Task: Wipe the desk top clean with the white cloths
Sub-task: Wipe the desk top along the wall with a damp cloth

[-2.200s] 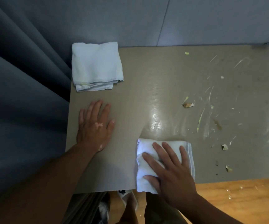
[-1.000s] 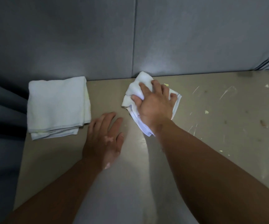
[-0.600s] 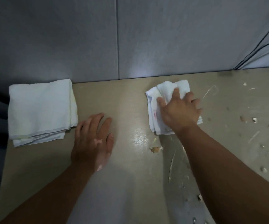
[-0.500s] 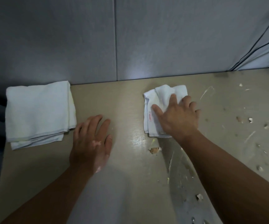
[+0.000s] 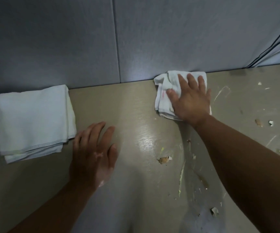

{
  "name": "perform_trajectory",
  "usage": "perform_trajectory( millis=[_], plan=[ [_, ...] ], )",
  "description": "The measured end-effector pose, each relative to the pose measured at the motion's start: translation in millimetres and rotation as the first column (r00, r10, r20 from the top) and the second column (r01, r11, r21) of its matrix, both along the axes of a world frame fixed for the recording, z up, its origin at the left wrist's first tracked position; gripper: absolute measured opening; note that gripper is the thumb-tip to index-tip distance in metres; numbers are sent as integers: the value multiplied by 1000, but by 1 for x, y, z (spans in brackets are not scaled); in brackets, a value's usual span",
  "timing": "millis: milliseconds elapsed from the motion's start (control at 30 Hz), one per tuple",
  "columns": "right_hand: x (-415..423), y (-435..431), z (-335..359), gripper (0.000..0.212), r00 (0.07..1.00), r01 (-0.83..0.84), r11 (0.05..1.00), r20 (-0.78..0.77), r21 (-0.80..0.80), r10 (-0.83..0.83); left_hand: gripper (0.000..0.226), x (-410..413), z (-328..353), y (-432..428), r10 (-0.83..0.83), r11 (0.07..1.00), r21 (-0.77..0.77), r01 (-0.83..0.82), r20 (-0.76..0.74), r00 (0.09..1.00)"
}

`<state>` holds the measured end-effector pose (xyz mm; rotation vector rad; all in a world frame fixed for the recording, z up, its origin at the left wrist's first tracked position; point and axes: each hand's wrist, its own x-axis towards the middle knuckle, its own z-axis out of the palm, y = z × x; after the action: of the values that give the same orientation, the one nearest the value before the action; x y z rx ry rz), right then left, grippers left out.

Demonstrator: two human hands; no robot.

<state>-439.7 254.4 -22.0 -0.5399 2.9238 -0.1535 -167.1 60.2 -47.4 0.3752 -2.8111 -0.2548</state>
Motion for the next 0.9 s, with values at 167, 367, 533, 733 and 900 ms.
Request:
perform_trajectory(
  millis=[167,367,533,733,900],
  plan=[
    [-3,2,1,73,994,109,994,-1,4,-109,44,2,-1,-1,-5,1000,-4,5,-1,1000],
    [29,-18,5,70,966,250,967,80,-37,-247,44,1,2,4,40,999,-1,-40,14,999],
    [114,-19,-2,69,996,84,996,18,-17,-83,46,2,2,4,53,999,-14,-53,51,997],
    [241,19,-8,67,979,-202,979,-38,-38,201,45,1,1,0,26,999,-29,-25,51,998],
    [217,43,-8,63,948,-310,951,-76,6,309,44,1,0,0,31,999,-14,-31,43,999]
  ],
)
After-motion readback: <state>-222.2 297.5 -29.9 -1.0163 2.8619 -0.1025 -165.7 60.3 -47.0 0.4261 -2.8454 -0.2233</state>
